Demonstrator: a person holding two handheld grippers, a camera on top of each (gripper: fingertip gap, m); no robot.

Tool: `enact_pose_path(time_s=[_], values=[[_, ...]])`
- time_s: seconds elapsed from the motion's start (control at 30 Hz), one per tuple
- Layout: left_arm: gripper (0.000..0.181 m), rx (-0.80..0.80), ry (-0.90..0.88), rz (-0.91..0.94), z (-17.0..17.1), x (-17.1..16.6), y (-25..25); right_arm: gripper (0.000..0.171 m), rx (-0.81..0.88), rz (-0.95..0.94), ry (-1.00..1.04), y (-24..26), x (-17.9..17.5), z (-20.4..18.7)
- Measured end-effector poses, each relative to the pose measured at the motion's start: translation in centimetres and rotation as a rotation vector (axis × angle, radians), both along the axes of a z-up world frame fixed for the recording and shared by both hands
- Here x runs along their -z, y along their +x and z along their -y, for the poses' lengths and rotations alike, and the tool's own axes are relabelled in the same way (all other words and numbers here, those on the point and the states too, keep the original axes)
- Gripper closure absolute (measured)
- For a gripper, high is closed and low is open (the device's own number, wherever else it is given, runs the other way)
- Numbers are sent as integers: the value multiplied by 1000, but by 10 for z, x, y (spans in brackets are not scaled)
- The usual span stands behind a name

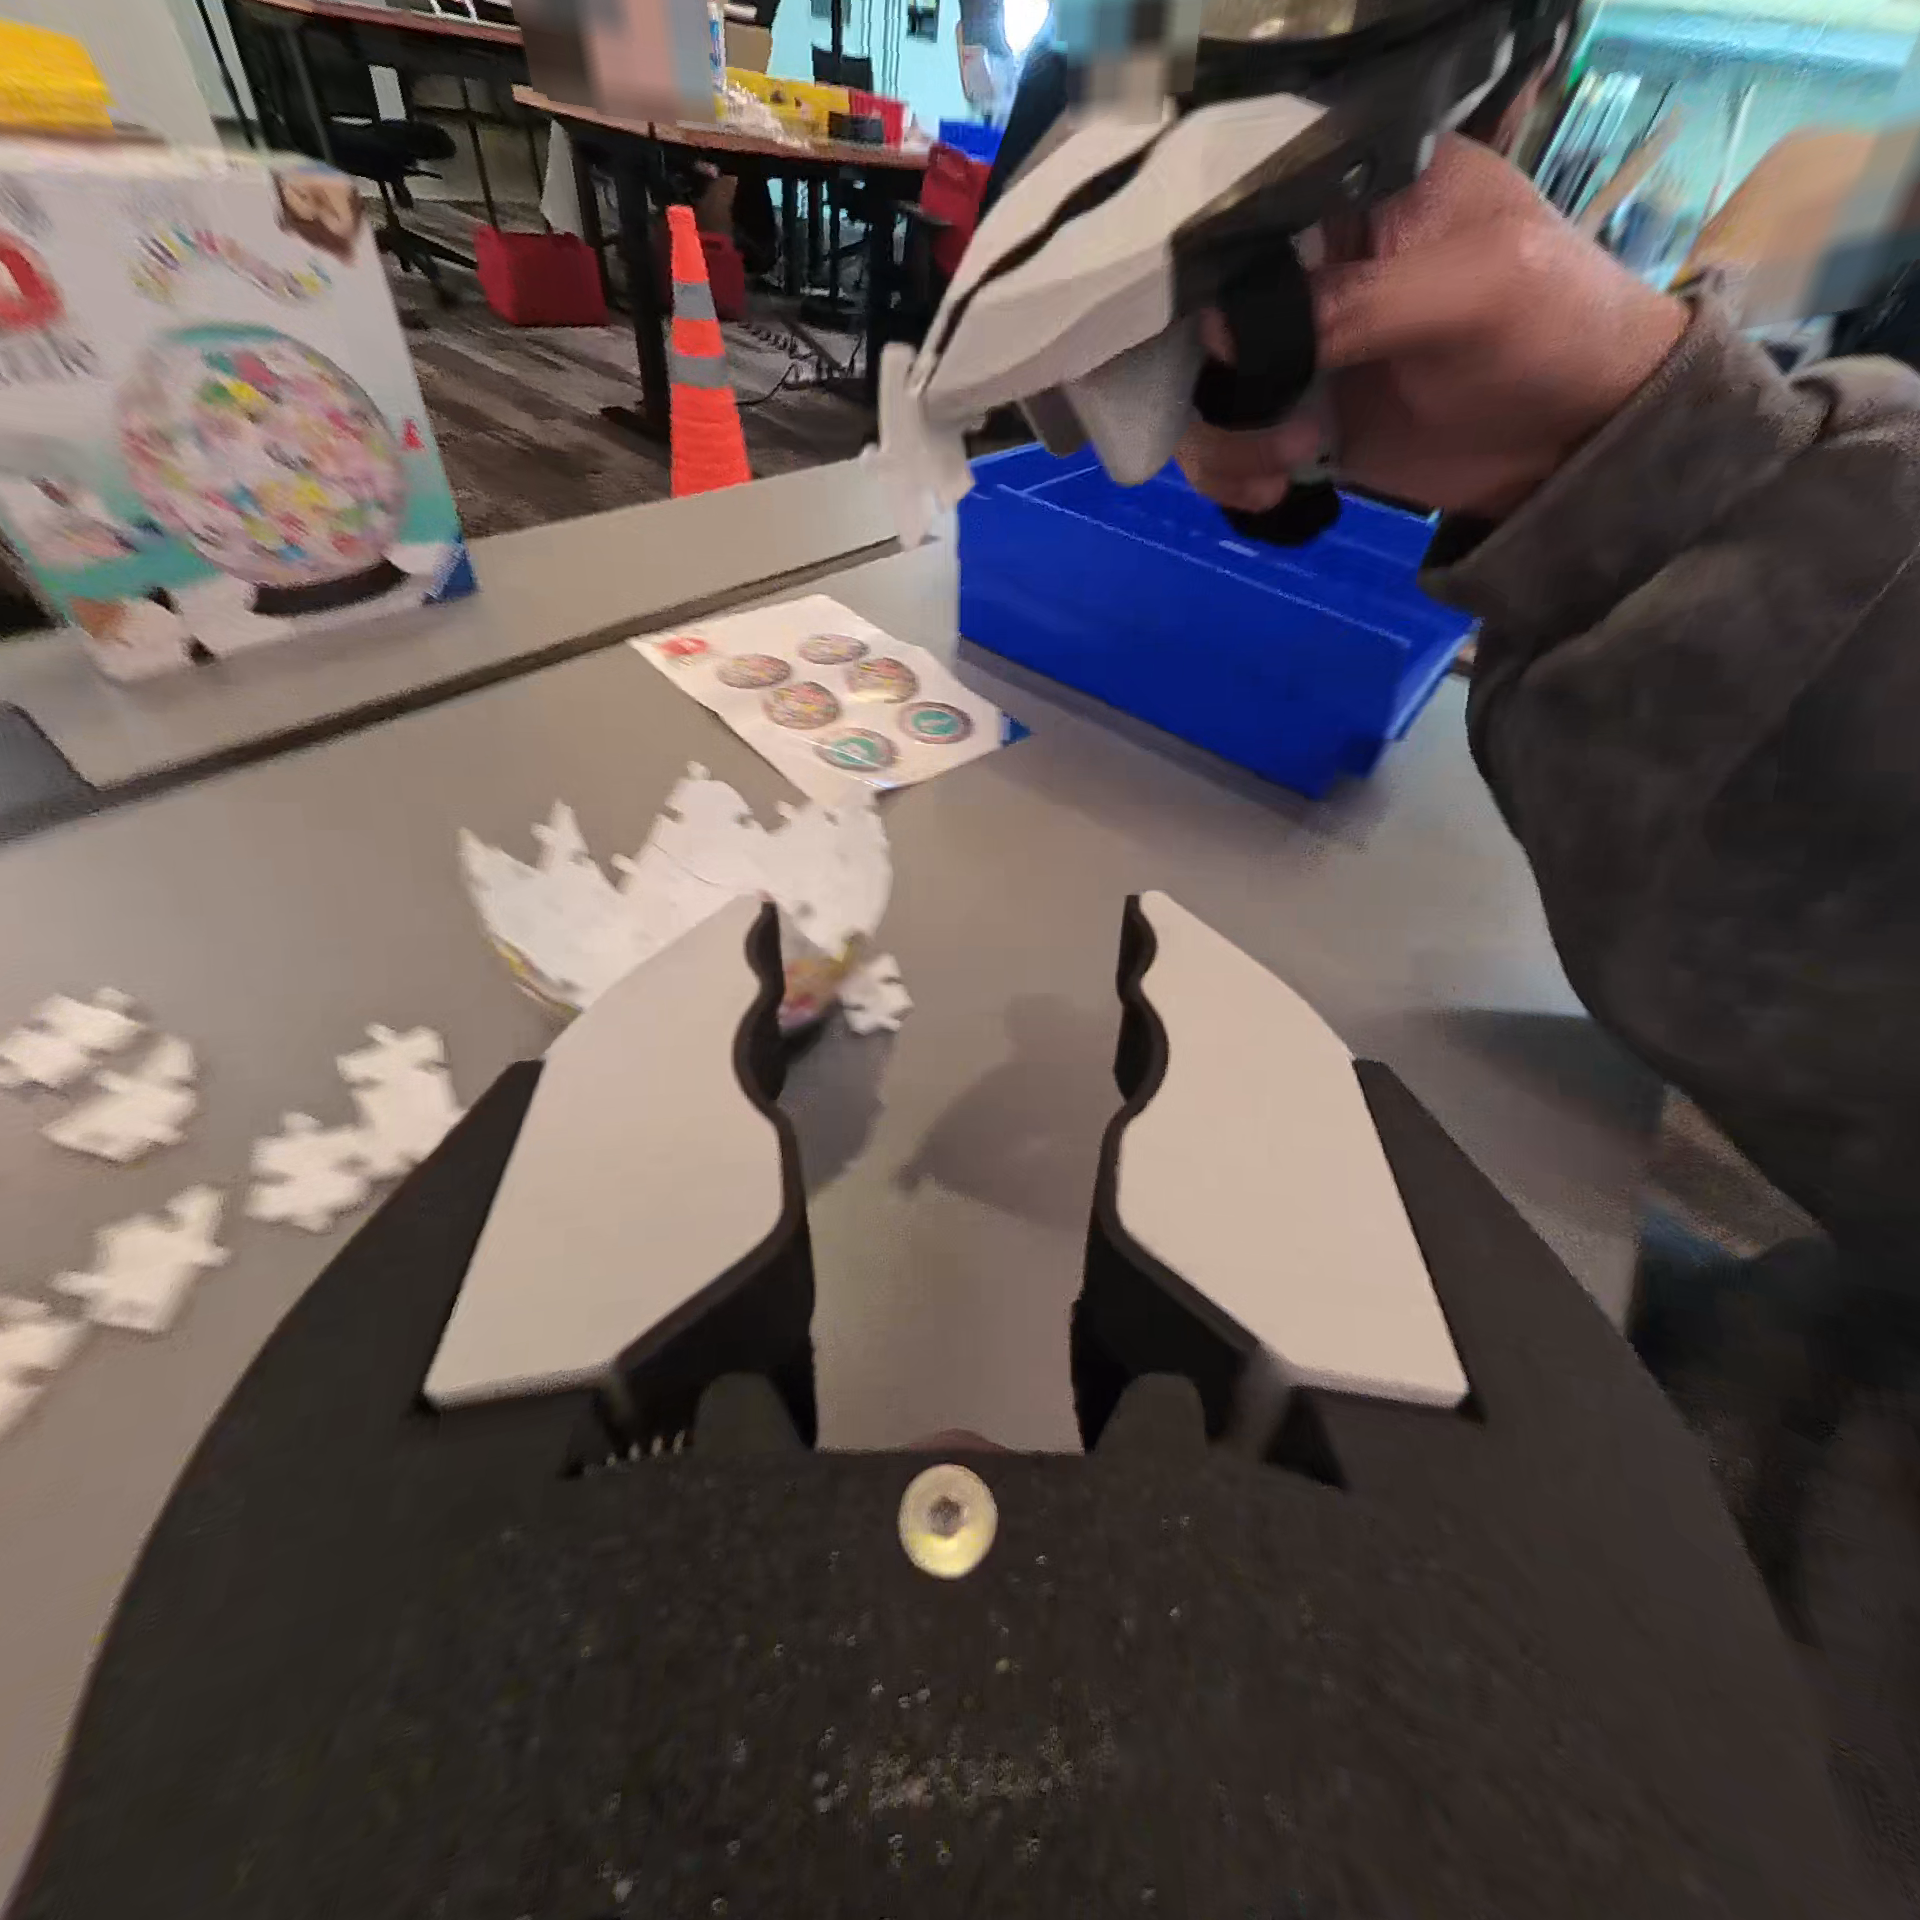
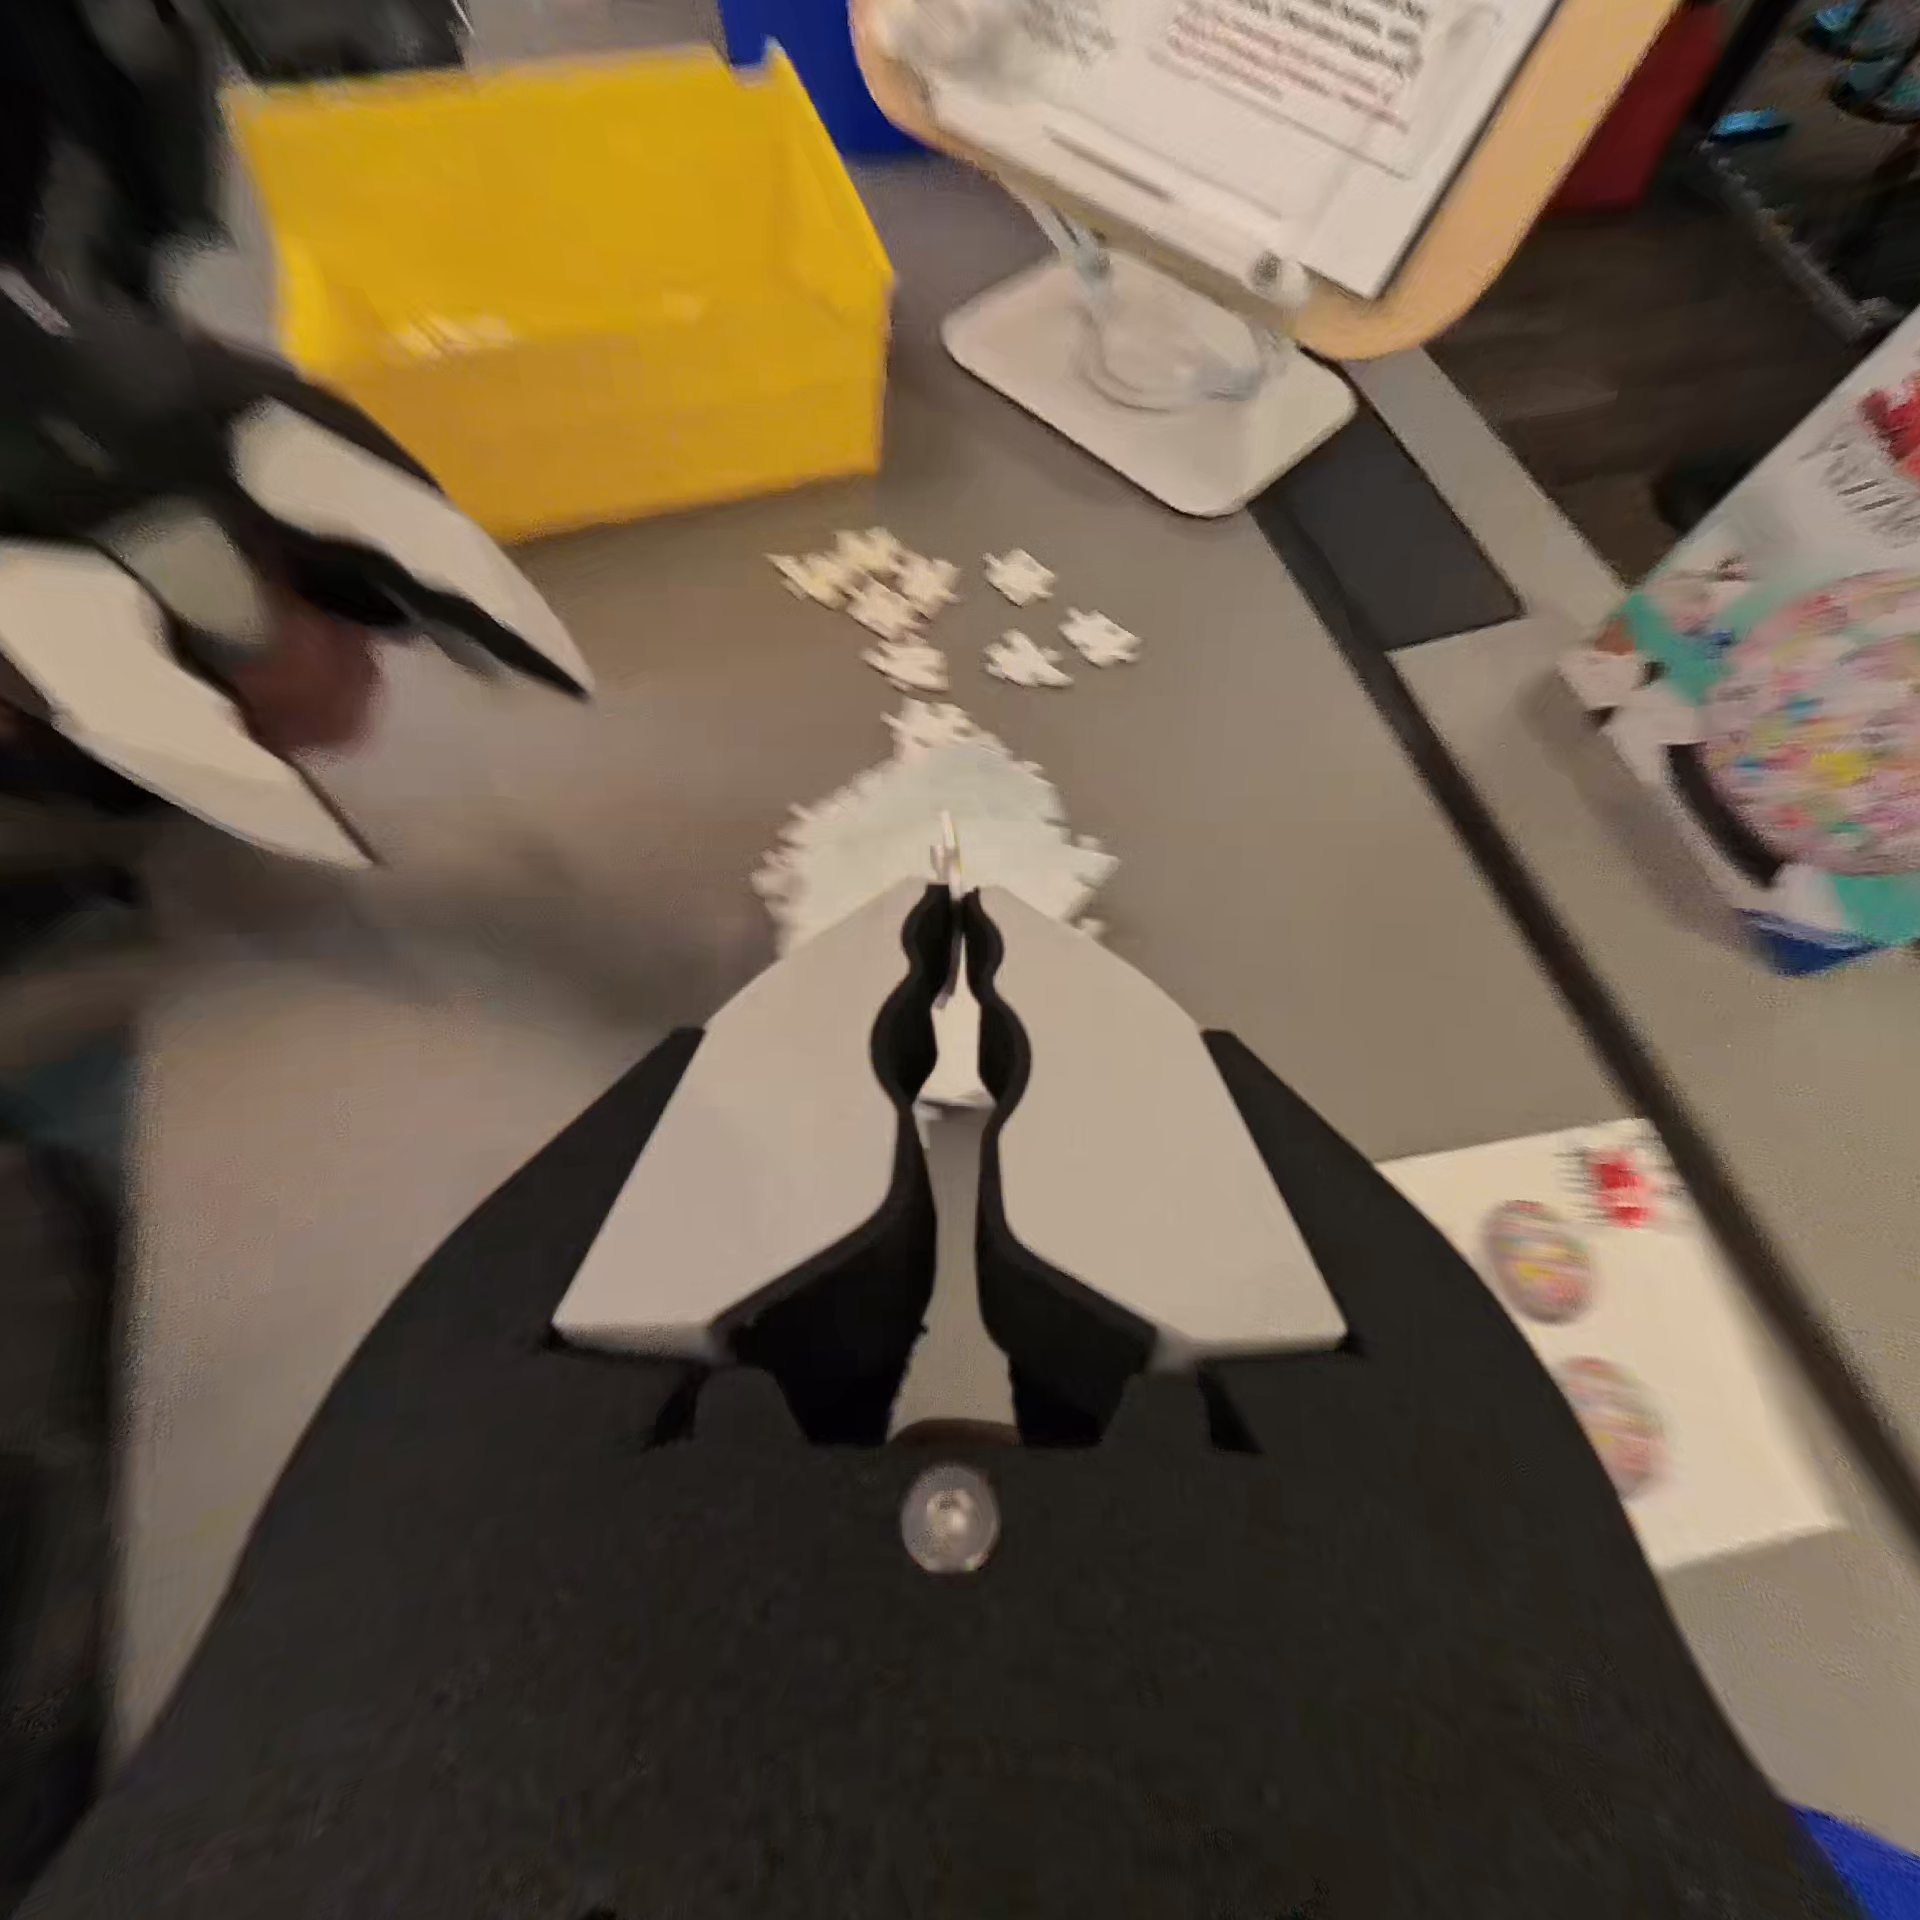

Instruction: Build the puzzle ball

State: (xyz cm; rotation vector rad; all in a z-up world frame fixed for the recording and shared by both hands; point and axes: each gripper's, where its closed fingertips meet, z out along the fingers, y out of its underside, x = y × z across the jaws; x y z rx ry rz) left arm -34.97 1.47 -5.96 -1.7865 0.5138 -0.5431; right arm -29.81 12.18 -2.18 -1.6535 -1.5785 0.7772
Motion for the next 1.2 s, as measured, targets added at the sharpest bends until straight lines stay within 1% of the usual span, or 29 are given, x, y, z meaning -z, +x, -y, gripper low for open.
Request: enact_pose_path(time_s=[0.03,0.07,0.13,0.17,0.2,0.27,0.37,0.47,0.5,0.57,0.7,0.8,1.03,1.07,1.1,1.2], values=[[119,22,-16,-53,-10,-6,-6,169,-37,57,36,-7,8,-13],[121,55,-51,-114,-21,-9,-11,169,-116,83,24,-17,19,-17],[128,97,-134,-269,-47,-7,-25,169,-254,87,-17,-38,45,-26],[134,89,-163,-351,-64,-6,-36,169,-289,99,-16,-45,60,-34],[135,93,-190,-408,-81,-4,-44,169,-310,113,-16,-50,75,-42],[135,155,-286,-457,-108,8,-50,169,-348,118,-27,-57,95,-49],[135,260,-401,-504,-140,28,-45,169,-381,49,-50,-67,108,-54],[141,344,-428,-581,-159,48,-37,169,-381,-38,-65,-72,114,-58],[145,364,-420,-593,-163,52,-33,169,-389,-76,-80,-74,114,-59],[150,402,-393,-582,-169,54,-25,169,-376,-86,-141,-74,113,-64],[160,417,-314,-543,-176,46,-16,169,-394,-156,-225,-70,100,-63],[160,409,-288,-546,-175,44,-18,169,-397,-170,-238,-68,96,-63],[160,443,-291,-493,-169,45,-16,169,-418,-249,-266,-65,76,-60],[164,463,-284,-475,-168,44,-14,169,-416,-248,-263,-65,75,-60],[178,485,-277,-455,-166,43,-10,169,-413,-246,-253,-65,75,-61],[179,491,-280,-427,-169,45,-9,168,-398,-217,-236,-63,78,-63]])
